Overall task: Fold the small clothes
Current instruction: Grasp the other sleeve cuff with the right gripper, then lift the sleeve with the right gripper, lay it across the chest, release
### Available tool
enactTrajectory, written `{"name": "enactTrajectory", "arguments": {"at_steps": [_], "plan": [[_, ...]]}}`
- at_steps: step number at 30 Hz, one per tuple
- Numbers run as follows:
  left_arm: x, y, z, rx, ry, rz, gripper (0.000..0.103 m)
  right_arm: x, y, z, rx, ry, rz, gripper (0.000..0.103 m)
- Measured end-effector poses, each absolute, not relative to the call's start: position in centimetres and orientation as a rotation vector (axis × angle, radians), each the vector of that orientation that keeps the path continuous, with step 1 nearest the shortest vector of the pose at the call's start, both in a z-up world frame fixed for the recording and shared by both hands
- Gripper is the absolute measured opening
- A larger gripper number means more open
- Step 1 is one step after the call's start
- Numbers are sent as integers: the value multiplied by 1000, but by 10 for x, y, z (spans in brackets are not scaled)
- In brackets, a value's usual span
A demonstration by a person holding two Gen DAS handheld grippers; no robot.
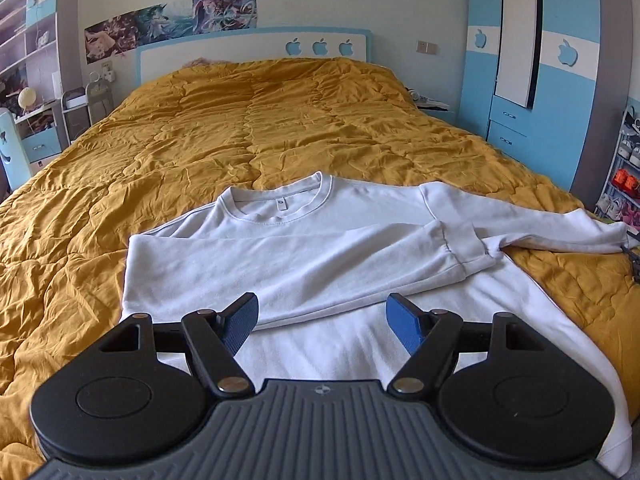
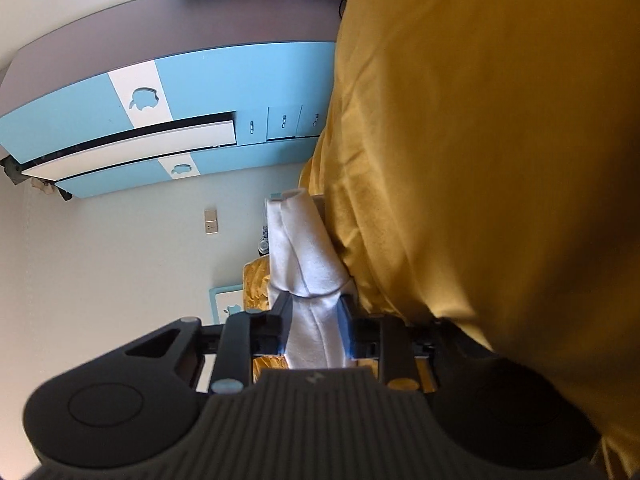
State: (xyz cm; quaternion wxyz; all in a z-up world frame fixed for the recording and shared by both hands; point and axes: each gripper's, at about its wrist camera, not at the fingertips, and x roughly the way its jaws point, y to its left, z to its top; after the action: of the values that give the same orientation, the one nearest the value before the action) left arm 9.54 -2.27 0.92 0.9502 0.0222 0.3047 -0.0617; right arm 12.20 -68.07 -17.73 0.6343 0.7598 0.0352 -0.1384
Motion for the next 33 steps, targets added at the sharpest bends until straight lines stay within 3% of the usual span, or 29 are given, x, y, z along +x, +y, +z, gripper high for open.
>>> {"name": "enactTrajectory", "arguments": {"at_steps": [2, 4, 11, 12, 15, 22, 33], "plan": [[94, -26, 6, 53, 629, -131, 85, 112, -675, -167, 1759, 55, -371, 24], [94, -31, 3, 61, 641, -138, 85, 101, -671, -157, 1735, 13, -442, 39], [93, -43, -7, 121, 659, -149, 85, 141, -679, -131, 1370, 268, -548, 42], [93, -44, -7, 122, 662, -144, 85, 142, -679, -134, 1349, 259, -556, 39], [92, -40, -8, 116, 667, -130, 85, 141, -680, -142, 1294, 237, -577, 0], [86, -28, -2, 142, 650, -56, 85, 117, -670, -126, 1308, -28, -387, 2], [84, 6, -3, 122, 692, 16, 81, 123, -629, 13, 1042, -72, -124, 2]]}}
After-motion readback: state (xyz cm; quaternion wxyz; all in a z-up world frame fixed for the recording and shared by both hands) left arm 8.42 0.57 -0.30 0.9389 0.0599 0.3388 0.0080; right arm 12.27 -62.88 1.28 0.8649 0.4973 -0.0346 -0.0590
